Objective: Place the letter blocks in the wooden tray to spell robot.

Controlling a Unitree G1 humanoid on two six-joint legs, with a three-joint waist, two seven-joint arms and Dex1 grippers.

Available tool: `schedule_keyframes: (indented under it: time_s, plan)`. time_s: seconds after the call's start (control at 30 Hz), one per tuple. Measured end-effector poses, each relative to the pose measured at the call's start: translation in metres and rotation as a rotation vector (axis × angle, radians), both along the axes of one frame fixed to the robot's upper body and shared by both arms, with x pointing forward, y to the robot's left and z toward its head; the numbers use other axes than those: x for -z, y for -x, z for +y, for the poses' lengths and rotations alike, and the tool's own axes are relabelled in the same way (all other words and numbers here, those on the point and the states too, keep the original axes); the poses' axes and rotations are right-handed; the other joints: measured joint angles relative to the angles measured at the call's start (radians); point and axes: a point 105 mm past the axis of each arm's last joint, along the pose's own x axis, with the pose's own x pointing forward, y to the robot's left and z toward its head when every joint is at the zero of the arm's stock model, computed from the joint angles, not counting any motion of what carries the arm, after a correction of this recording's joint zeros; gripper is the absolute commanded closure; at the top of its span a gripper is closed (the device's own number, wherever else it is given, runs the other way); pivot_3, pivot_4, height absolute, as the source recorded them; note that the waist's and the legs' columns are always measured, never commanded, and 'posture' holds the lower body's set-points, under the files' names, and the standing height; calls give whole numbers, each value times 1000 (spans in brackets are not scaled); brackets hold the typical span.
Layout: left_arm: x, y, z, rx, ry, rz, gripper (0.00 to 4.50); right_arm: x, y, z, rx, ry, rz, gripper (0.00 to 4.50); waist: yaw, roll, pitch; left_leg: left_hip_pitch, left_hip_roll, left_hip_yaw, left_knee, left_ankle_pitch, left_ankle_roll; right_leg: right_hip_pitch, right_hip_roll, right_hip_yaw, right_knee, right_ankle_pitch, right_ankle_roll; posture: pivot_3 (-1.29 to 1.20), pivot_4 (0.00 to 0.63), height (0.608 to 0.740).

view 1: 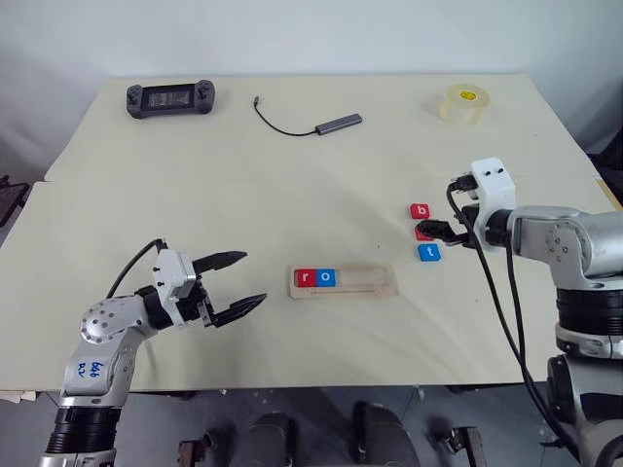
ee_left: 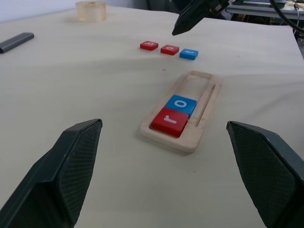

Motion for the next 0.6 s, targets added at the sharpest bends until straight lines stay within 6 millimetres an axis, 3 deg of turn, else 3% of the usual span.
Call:
schedule_keyframes:
  time_s: [0.3, 0.4, 0.6]
  plan:
    - [-2, 1, -7, 2, 7, -10, 42, 17, -44, 18, 64, -15, -9, 0, -8, 0, 0, 1, 0, 0, 0, 0, 0, 0, 1, 0, 1, 0, 0, 0, 150, 740]
    - [-2, 1, -6, -14, 9, -8, 0, 24, -51, 23, 87, -10, -2, 643, -9, 0, 0, 1, 0, 0, -1, 0, 0, 0, 1, 0, 1, 0, 0, 0, 150, 740]
    - [-2, 3, -5, -37, 11, -8, 0, 27, -59, 20, 136, 9, -40, 2727, -19, 0, 0, 1, 0, 0, 0, 0, 0, 0, 1, 0, 1, 0, 0, 0, 150, 740]
